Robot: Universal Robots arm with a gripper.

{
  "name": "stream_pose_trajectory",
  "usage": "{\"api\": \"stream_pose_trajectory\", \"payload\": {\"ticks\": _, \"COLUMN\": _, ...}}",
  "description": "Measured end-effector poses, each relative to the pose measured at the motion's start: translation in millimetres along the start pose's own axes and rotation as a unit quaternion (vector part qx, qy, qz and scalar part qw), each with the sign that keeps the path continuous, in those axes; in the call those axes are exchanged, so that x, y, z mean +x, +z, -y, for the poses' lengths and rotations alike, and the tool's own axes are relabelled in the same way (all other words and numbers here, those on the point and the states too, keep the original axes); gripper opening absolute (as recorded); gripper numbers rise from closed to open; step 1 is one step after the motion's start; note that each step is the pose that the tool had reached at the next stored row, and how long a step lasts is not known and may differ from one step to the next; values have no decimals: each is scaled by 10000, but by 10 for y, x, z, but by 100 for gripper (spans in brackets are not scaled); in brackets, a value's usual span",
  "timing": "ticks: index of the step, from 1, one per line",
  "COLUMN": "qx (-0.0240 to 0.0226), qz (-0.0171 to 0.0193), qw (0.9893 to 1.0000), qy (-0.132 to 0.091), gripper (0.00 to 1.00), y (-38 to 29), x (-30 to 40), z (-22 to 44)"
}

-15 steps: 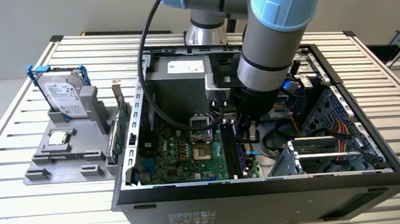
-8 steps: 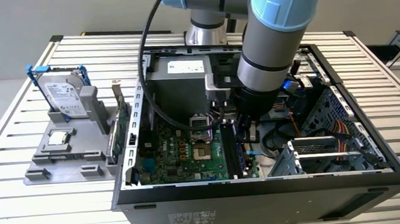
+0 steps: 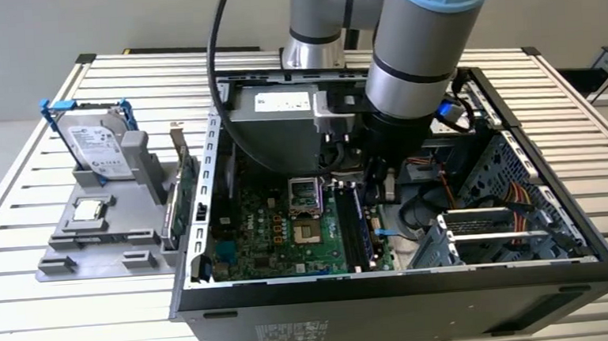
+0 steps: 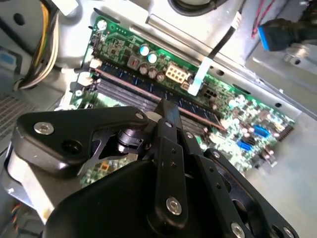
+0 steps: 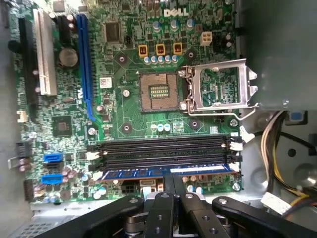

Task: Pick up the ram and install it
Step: 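Press down the ram until it locks into place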

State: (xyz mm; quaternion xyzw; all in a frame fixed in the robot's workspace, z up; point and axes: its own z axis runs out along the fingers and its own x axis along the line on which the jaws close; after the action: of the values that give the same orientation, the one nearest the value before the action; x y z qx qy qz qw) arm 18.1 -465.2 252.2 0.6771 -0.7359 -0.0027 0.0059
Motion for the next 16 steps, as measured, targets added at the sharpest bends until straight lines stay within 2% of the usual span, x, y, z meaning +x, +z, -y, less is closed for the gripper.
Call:
{"api": "stream_pose_trajectory", "payload": {"ticks": 4, "qx": -37, "qz": -3, "qw": 10000, "qy": 1, "gripper": 0, "y": -64, "x": 0, "z": -1}}
{"api": "stream_pose_trajectory", "payload": {"ticks": 8, "qx": -52, "qz": -4, "qw": 10000, "qy": 0, "gripper": 0, "y": -110, "x": 1, "z": -2}}
{"api": "stream_pose_trajectory", "payload": {"ticks": 16, "qx": -59, "qz": -6, "qw": 10000, "qy": 0, "gripper": 0, "y": -117, "x": 1, "z": -2}}
